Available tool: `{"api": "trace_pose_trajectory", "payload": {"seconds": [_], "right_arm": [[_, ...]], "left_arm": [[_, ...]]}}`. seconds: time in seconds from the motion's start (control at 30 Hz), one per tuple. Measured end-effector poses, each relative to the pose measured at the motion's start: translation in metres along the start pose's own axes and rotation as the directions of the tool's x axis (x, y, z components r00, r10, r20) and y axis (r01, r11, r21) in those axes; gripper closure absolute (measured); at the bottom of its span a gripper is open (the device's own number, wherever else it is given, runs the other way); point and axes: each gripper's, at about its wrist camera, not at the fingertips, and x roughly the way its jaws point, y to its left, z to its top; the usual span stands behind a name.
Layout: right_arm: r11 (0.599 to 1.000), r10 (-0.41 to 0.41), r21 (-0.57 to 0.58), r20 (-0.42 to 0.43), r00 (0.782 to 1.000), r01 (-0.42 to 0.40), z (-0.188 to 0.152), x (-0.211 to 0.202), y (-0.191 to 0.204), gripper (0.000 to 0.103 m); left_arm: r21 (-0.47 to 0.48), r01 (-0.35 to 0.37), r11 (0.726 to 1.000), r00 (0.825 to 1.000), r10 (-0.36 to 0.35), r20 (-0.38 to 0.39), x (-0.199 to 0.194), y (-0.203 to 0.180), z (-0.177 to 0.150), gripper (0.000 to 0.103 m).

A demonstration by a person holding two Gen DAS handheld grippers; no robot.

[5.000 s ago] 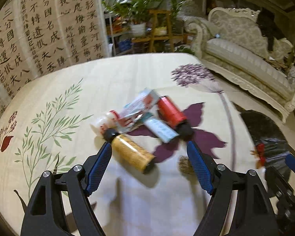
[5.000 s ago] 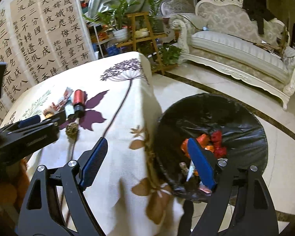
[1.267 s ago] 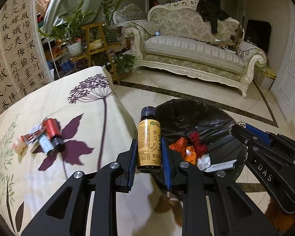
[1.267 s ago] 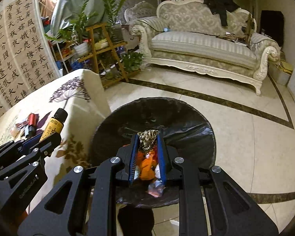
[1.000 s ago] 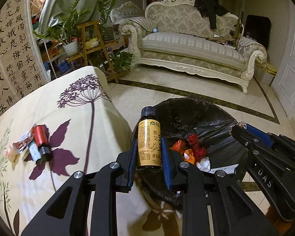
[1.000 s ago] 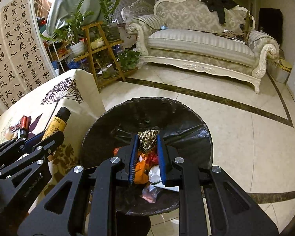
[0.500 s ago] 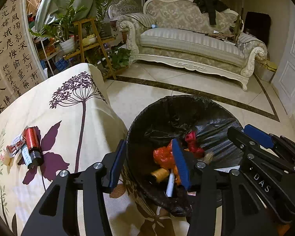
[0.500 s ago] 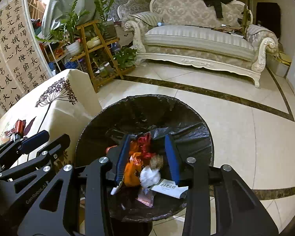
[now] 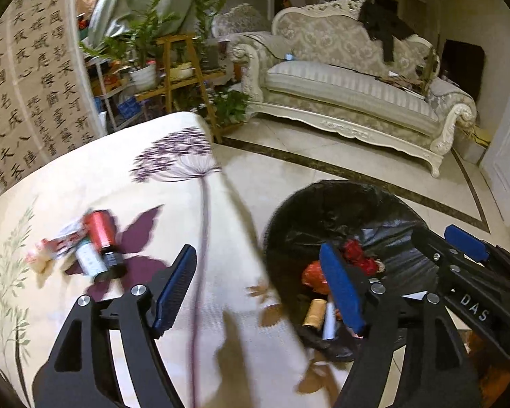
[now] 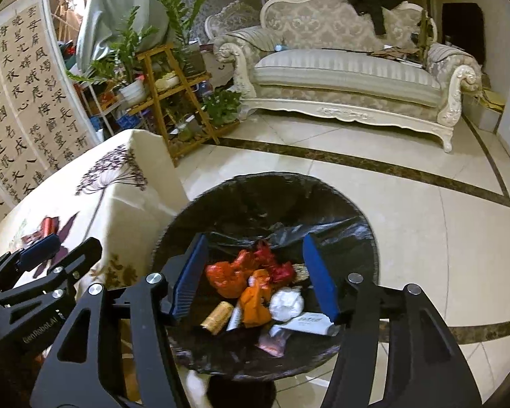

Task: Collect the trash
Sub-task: 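Grasp the white bottle with the left tool while the right tool grasps the red tube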

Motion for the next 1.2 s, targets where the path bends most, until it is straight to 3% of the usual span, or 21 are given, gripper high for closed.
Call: {"api": "trace_pose_trajectory", "payload": {"seconds": [0.4,0.7,1.2], "right_arm": [[0.986,0.116,-0.114,-0.038,0.993,-0.119,-0.005,0.007,0.078,0.044],[0.961,0.183,-0.195,-0.075,0.98,-0.194,-0.006,0.013,0.138,0.044],[0.933,0.226,-0.258,-0.128,0.966,-0.253,0.006,0.038,0.201,0.044]], "left_arm": [[-0.104,-0.132,0.986,0.991,0.133,0.002,-0.025,0.08,-0.017,0.03],[-0.206,-0.246,0.947,0.969,0.246,-0.027,-0.032,0.159,-0.03,0.03],[-0.198,-0.256,0.946,0.966,0.244,-0.086,0.003,0.212,-0.02,0.03]]}}
